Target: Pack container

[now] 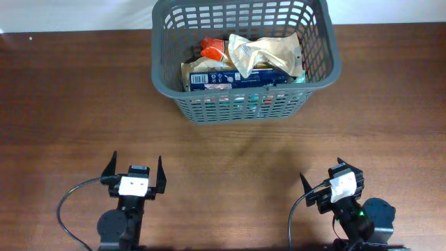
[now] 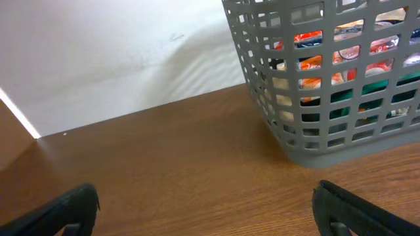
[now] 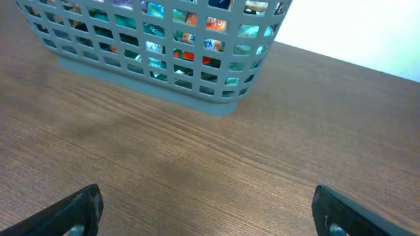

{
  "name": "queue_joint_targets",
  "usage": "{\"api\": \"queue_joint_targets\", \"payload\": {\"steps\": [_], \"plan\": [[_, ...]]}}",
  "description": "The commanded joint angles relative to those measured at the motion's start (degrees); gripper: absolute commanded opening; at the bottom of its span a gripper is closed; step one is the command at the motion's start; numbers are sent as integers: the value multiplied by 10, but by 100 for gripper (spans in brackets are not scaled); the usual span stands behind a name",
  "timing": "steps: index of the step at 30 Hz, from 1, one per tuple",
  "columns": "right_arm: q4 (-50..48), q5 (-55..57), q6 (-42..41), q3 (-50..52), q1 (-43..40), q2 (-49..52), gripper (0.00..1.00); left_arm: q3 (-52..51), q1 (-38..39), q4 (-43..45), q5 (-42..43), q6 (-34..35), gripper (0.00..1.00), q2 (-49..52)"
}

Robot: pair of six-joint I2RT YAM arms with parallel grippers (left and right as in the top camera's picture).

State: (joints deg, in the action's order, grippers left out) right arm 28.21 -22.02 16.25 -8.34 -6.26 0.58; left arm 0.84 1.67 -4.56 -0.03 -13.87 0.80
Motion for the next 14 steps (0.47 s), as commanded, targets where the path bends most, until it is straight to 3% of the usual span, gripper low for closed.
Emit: {"api": "queue_joint_targets", "payload": {"steps": [1, 14], "plan": [[1, -5, -7, 3, 3, -4, 99, -3, -4, -2, 2, 1, 99, -2], [1, -5, -7, 3, 3, -4, 99, -3, -4, -2, 2, 1, 99, -2]]}}
